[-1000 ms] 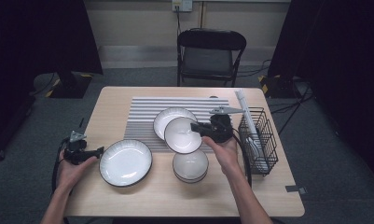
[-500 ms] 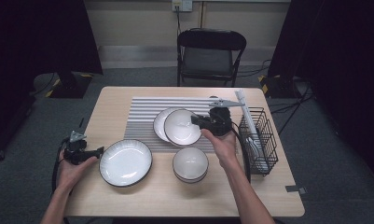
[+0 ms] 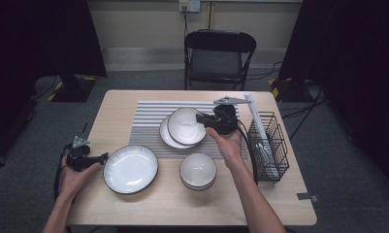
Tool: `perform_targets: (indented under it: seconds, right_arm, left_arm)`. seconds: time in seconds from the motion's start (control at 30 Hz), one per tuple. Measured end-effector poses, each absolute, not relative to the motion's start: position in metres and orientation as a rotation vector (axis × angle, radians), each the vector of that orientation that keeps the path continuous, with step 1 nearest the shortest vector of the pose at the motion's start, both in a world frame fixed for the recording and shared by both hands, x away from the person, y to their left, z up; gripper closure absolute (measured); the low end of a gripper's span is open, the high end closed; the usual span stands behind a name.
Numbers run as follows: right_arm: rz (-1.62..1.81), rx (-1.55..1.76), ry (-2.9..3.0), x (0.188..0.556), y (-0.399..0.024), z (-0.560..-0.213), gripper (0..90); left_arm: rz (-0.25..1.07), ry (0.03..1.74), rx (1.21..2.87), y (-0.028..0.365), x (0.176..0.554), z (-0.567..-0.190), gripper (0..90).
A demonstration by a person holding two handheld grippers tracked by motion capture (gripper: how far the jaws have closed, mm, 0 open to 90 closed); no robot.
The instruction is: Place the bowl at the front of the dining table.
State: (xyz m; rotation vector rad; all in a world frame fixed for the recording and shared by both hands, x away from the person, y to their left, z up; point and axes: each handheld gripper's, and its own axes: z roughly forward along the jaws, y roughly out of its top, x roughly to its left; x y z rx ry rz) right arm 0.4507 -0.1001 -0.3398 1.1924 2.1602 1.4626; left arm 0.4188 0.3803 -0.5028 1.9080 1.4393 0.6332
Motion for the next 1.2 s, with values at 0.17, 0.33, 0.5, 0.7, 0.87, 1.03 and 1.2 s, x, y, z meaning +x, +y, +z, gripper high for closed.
perform_targets:
  seconds: [0.17, 0.33, 0.5, 0.7, 0.87, 1.03, 1.2]
  right_arm:
    - [1.444, 1.205, 2.157, 0.458, -0.097, -0.339, 81.8]
    - [1.446, 1.205, 2.146, 0.463, -0.093, -0.338, 81.8]
    - [1.419, 1.223, 2.158, 0.471, -0.089, -0.342, 81.7]
    - [1.404, 1.244, 2.152, 0.480, -0.085, -0.345, 81.7]
    - [1.403, 1.263, 2.141, 0.488, -0.082, -0.344, 81.7]
    - [1.385, 1.273, 2.130, 0.494, -0.078, -0.348, 81.7]
    - [1.359, 1.311, 2.128, 0.503, -0.075, -0.356, 81.6]
  left_arm:
    - [0.633, 1.439, 1.908, 0.380, 0.419, -0.503, 17.9]
    - [0.632, 1.439, 1.907, 0.380, 0.419, -0.503, 17.9]
    - [0.633, 1.440, 1.907, 0.380, 0.419, -0.503, 17.9]
    - [0.632, 1.439, 1.908, 0.380, 0.419, -0.503, 17.8]
    - [0.632, 1.439, 1.908, 0.380, 0.419, -0.503, 17.9]
    - [0.632, 1.439, 1.907, 0.380, 0.419, -0.503, 17.9]
    - [0.632, 1.439, 1.908, 0.380, 0.419, -0.503, 17.8]
